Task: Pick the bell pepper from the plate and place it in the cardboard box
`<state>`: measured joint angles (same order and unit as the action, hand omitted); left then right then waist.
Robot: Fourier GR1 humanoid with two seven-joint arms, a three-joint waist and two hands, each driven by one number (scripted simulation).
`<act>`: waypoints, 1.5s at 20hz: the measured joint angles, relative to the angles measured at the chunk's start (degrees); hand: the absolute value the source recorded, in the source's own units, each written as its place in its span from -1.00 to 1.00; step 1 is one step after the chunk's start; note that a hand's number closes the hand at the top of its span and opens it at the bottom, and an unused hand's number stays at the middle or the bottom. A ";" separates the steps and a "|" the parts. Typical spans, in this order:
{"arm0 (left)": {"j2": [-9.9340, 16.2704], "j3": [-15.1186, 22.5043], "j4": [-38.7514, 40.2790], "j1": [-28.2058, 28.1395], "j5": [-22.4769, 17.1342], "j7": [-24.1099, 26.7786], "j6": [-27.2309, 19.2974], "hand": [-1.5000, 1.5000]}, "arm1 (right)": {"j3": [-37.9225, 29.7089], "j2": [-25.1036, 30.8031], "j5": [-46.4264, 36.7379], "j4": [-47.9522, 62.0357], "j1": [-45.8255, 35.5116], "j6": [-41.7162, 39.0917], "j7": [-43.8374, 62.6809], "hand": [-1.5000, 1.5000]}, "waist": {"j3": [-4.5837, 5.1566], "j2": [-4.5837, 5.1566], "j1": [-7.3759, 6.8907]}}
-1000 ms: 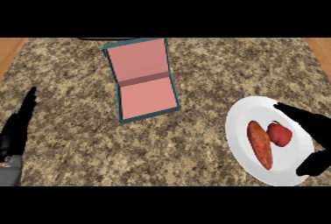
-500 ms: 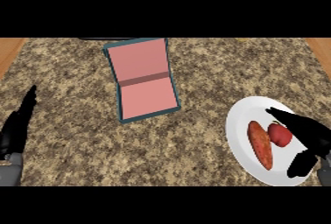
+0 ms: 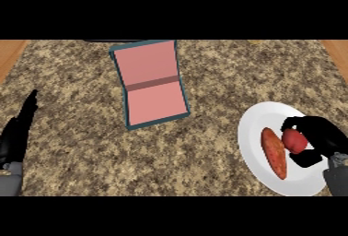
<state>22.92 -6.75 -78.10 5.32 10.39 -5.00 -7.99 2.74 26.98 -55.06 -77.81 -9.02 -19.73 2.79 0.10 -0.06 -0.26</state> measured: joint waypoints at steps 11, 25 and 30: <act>-0.17 -1.75 1.70 -0.35 0.43 1.56 1.09 0.00 | 0.70 -6.50 -8.40 -7.94 1.04 9.86 9.90 1.00 | 0.15 -0.37 0.93; -0.79 -1.52 1.45 -0.76 1.40 1.85 0.77 0.00 | 27.37 -25.93 -33.02 -37.64 2.27 7.56 47.96 1.00 | 0.07 -0.42 0.56; -1.02 -1.32 0.54 0.81 1.56 -0.10 1.41 0.00 | 32.71 -26.49 -29.61 -35.59 -10.34 5.47 54.16 1.00 | -0.01 -0.10 -0.26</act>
<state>21.90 -8.07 -77.56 6.13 11.96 -5.10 -6.59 35.45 0.49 -84.67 -113.40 -19.36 -14.26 56.95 0.08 -0.16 -0.52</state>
